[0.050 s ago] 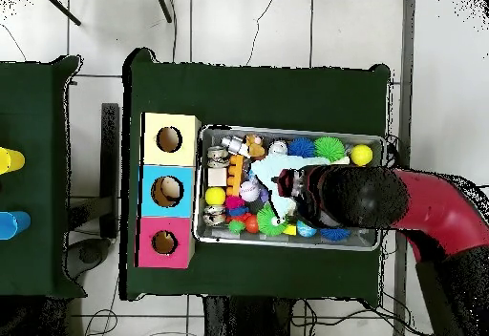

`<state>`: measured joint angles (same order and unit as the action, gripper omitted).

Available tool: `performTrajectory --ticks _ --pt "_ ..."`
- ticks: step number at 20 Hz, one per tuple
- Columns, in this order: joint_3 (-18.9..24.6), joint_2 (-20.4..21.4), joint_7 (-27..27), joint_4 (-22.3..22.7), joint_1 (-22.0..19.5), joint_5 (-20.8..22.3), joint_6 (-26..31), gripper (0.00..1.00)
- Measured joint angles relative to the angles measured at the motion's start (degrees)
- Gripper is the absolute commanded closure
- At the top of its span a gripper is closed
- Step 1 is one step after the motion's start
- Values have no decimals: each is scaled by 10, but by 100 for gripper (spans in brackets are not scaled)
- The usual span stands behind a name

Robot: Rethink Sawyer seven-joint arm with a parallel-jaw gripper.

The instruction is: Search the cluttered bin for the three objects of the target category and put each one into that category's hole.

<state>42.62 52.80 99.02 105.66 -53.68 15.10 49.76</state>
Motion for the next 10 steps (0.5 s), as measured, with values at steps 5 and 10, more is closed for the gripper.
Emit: performTrajectory --ticks 5,10 --pt "-18 -6 0 -1 64 1 -6 0" --pt "-51 -23 1 -11 138 6 -12 0"
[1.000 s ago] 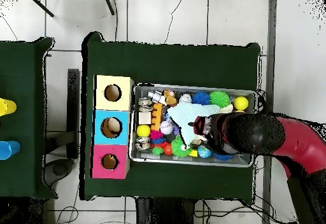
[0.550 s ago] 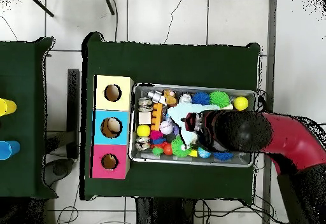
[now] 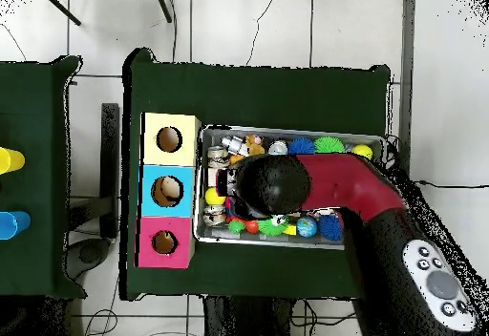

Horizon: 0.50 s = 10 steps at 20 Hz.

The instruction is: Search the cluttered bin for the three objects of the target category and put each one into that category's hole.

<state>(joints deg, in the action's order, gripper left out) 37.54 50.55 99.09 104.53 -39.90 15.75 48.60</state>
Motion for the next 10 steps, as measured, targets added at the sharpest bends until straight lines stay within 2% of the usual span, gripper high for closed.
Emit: performTrajectory --ticks 1,2,5,10 --pt "-3 -1 0 -1 6 1 -2 0" --pt "-20 -2 1 -3 33 5 -10 0" --pt "-38 -2 5 -4 60 4 -18 0" --pt "-58 -3 7 -9 88 -5 -19 0"
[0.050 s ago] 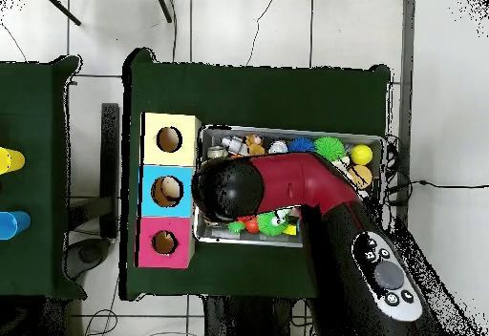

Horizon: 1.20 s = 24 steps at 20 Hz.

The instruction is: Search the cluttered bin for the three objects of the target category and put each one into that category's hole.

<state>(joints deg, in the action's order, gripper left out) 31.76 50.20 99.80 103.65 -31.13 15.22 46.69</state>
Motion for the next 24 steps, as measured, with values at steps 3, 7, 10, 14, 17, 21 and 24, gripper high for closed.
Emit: performTrajectory --ticks 3,7,10,14,17,21,24 --pt "-14 -9 0 -6 10 -29 6 0" --pt "-30 -16 0 -14 18 -60 49 0" --pt "-46 -20 0 -27 23 -72 111 0" --pt "-59 -21 0 -41 25 -73 159 0" --pt "-67 -24 0 -52 25 -73 174 0" --pt "-79 -33 0 -73 24 -73 175 0" --pt "-85 -41 0 -84 24 -73 175 0"
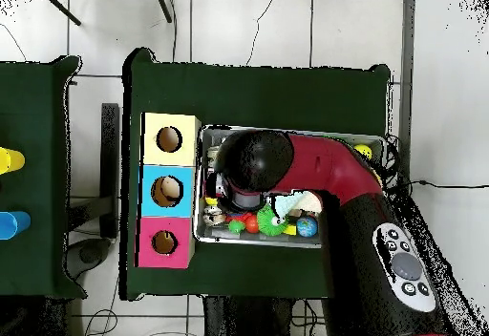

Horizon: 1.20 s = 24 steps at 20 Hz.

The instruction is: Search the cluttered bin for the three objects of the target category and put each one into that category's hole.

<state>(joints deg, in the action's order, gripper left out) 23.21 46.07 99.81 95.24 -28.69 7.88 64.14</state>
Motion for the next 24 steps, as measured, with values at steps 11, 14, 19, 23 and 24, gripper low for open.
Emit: performTrajectory --ticks 11,14,19,23,24 --pt "-3 -47 0 -70 2 5 -29 0" --pt "-4 -64 0 -100 4 6 -29 0" --pt "-6 -100 0 -165 18 8 -29 0" --pt "-7 -128 0 -215 34 6 -29 0" --pt "-7 -136 0 -231 39 5 -28 0"
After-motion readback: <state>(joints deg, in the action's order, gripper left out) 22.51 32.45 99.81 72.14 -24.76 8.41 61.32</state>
